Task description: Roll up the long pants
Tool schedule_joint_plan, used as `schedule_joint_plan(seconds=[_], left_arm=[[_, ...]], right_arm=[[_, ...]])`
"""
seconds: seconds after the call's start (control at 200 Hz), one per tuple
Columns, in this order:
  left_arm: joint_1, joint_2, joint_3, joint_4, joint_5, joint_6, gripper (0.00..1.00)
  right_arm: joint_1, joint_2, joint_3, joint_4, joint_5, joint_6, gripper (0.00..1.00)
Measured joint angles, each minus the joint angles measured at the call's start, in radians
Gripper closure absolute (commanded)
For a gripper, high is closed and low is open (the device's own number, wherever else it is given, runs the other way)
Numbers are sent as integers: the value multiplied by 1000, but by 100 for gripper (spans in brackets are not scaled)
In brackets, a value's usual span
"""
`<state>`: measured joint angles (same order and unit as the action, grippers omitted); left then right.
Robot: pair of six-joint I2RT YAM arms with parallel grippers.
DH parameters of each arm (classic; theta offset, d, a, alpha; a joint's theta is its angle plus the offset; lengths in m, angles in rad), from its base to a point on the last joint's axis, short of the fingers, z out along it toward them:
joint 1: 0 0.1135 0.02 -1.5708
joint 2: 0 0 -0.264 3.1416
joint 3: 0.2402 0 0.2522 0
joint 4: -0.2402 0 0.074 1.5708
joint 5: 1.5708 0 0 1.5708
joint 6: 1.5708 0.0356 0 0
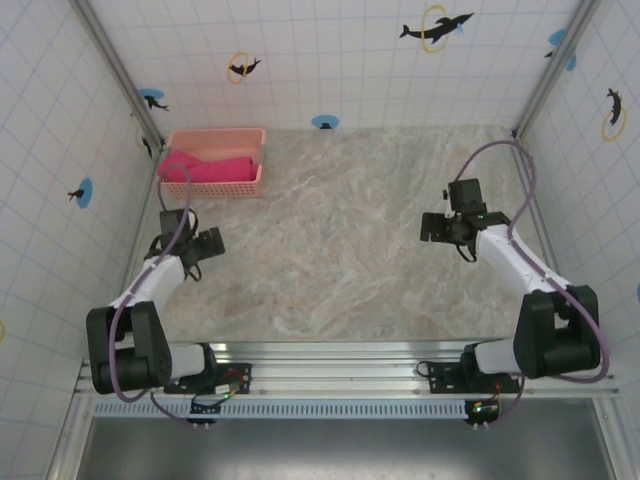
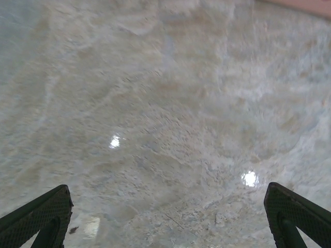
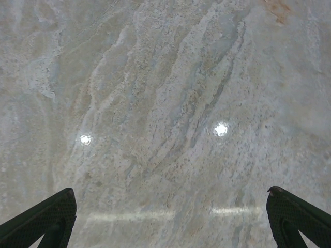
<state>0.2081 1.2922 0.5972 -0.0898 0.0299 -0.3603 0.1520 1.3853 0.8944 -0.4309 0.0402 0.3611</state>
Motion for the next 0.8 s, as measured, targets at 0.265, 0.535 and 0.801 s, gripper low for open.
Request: schedule_joint_plan(seconds=[0.265, 0.535, 0.801], left_arm=[[-109, 105, -195, 555, -41, 177, 3], [-288, 222, -211, 869, -102, 361, 3], [-287, 230, -218, 909, -138, 398, 2]], right_arm=[[4, 76, -80, 278, 127, -166, 3], [32, 95, -268, 608, 261, -233, 3], [81, 55, -358, 811, 259, -325, 3]])
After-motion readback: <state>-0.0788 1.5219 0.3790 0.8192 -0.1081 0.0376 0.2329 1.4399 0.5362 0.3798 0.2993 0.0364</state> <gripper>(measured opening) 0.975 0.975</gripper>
